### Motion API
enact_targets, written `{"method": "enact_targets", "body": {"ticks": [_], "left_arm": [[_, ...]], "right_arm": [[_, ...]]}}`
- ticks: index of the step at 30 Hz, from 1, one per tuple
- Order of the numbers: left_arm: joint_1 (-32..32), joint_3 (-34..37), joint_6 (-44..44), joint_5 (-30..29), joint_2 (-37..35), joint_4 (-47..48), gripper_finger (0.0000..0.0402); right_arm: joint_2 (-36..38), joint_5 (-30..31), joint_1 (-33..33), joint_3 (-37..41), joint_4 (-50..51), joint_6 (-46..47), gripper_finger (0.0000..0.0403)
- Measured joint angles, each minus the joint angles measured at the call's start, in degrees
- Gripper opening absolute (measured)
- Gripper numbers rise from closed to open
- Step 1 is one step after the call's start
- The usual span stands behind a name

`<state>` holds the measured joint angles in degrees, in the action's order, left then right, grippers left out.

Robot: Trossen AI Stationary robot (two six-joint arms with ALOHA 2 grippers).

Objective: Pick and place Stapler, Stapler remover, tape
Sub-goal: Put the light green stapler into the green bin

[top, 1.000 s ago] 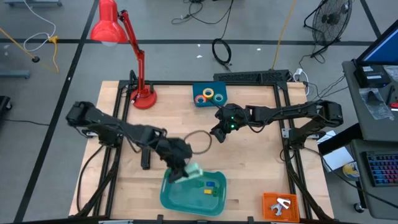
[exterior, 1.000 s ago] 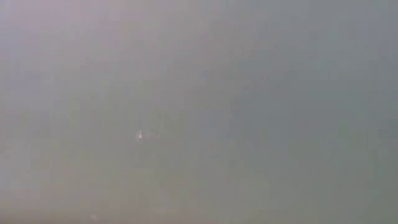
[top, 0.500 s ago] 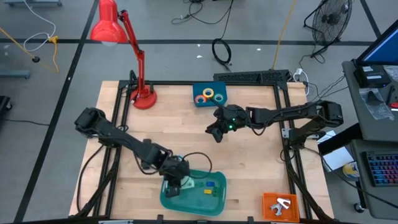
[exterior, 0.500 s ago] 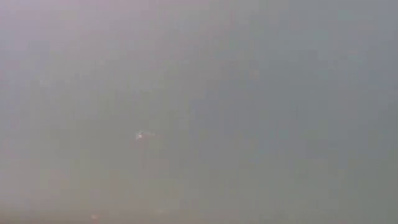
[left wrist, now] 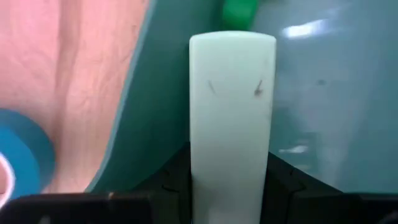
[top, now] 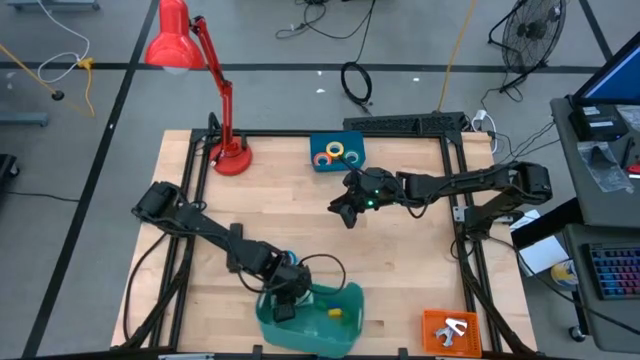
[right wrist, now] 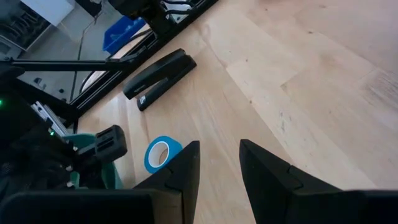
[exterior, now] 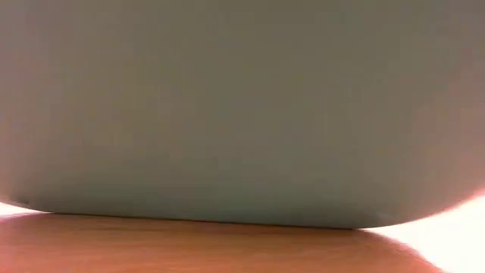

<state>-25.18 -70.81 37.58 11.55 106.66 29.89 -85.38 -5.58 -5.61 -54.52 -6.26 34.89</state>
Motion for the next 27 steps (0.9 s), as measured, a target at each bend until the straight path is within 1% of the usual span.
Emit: {"method": "enact_targets", "body": {"ticks": [6,20,27], "left_arm": [[0.39,-0.06,0.0,0.43,0.03,0.12,0.0117],[0.47,-0.06,-1.76,-0.09,0.03,0.66,0.0117],[0.25,-0.08,-3.45,1.93,0.01,2.18,0.0117]], "right_arm": [[0.0,1.29,0.11,0.0,0.0,-1.1,0.0109],[0.0,1.51,-0.07,0.0,0.0,-1.14,0.0109],[0.0,2.38,-0.07,0.0,0.0,-1.24,0.0109]]}}
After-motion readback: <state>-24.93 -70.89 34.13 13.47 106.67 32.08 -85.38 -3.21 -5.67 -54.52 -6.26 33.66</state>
